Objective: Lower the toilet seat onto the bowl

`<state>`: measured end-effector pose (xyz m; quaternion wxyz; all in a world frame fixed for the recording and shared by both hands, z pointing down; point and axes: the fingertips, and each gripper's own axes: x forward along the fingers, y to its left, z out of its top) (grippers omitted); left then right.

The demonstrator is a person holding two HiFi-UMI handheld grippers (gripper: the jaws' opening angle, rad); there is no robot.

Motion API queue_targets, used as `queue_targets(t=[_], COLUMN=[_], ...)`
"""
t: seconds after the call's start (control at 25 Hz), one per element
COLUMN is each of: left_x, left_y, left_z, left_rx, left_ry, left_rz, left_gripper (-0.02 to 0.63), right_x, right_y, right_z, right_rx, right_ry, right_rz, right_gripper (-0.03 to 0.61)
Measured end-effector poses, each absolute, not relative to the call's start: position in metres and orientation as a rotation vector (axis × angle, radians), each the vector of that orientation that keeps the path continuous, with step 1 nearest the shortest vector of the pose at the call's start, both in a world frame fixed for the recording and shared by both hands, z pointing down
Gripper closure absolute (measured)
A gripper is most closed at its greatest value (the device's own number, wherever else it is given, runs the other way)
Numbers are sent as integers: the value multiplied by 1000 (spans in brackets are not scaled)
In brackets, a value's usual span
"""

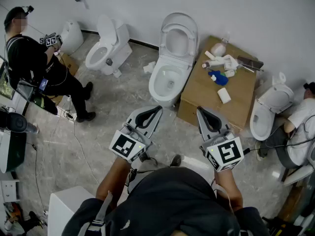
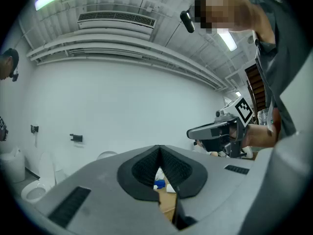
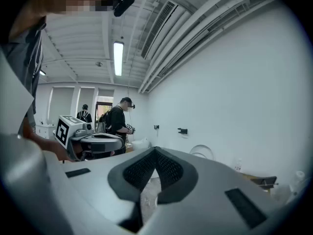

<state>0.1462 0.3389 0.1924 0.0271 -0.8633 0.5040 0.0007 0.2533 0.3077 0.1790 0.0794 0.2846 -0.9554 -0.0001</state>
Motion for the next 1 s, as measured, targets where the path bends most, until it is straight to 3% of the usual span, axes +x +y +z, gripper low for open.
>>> queue_targets(t=[1.0], left_x=[144], left_y=[325], left_z=[207], left_rx=[-2704], left_ry=[1604], left_rz=[-16], left_gripper=[609], right_x=[246], right_y=[293], right_z=[180], right_rx=[866], right_ry=[-2927], right_rz=[101], right_gripper=[571])
